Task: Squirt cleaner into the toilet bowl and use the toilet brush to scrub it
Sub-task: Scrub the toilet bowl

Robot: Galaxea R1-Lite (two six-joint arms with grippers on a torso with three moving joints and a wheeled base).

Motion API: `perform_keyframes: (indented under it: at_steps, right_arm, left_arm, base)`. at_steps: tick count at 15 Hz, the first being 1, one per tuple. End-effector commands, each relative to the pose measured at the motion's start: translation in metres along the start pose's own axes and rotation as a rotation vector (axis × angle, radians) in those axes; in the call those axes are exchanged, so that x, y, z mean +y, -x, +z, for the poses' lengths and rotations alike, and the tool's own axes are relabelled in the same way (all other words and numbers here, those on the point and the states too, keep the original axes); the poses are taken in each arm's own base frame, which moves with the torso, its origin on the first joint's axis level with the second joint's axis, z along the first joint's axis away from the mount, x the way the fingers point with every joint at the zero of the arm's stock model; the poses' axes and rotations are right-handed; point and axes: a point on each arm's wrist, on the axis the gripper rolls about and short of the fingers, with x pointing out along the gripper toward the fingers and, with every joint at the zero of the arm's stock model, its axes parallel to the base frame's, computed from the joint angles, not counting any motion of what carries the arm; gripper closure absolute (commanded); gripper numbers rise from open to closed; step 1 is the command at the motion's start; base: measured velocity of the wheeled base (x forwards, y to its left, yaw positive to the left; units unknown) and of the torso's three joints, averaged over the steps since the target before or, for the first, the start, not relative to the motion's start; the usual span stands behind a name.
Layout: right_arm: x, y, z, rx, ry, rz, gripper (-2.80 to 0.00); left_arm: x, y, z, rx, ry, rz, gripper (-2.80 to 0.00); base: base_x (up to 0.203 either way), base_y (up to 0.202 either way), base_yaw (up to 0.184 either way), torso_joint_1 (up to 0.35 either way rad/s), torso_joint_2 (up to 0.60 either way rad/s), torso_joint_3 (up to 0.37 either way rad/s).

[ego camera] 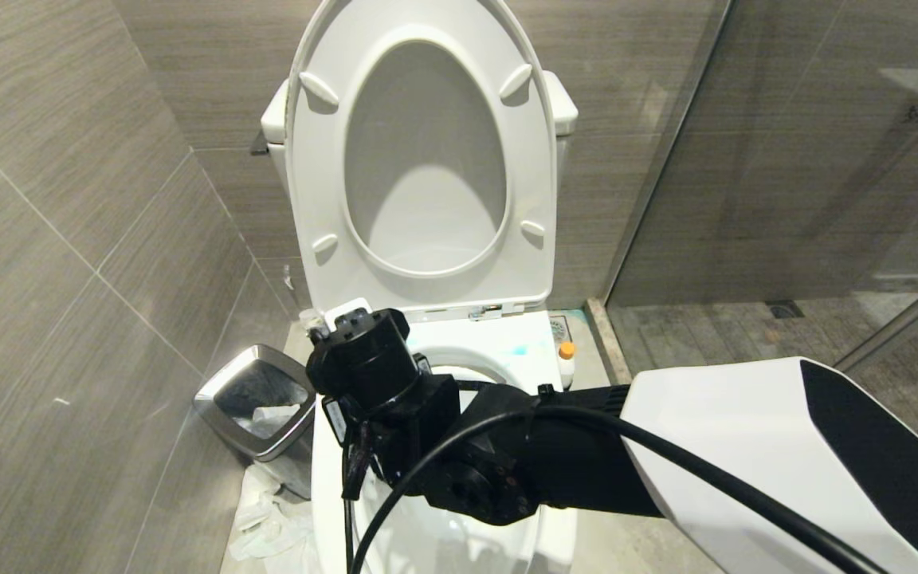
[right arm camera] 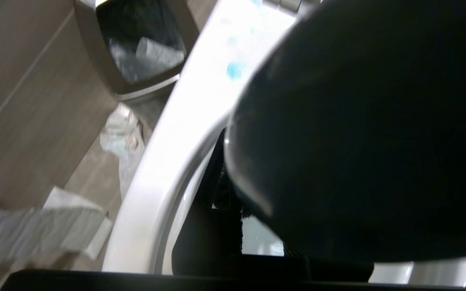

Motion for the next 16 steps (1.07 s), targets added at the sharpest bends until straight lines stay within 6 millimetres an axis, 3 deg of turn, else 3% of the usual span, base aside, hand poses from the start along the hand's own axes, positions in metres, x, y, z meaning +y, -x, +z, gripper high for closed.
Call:
perform_keyframes:
  at_steps: [1, 7, 16]
  right_arm:
    - [0.001, 0.022, -0.002, 0.024, 0.001, 0.017, 0.0]
    - [-0.005, 0.092, -0.022, 0.093, -0.019, 0.073, 0.0]
    - [-0.054, 0.15, -0.046, 0.076, -0.035, 0.022, 0.0]
  left_arm:
    - [0.0, 0.0, 0.0, 0.002, 0.0, 0.0, 0.0]
    - [0.0, 0.0, 0.0, 0.002, 0.0, 0.001, 0.0]
    - [0.0, 0.0, 0.0, 0.002, 0.0, 0.001, 0.0]
  base:
    - [0.0, 0.0, 0.0, 0.0, 0.0, 0.0]
    - [0.0, 0.0, 0.0, 0.0, 0.0, 0.0]
    - [0.0, 0.0, 0.0, 0.0, 0.0, 0.0]
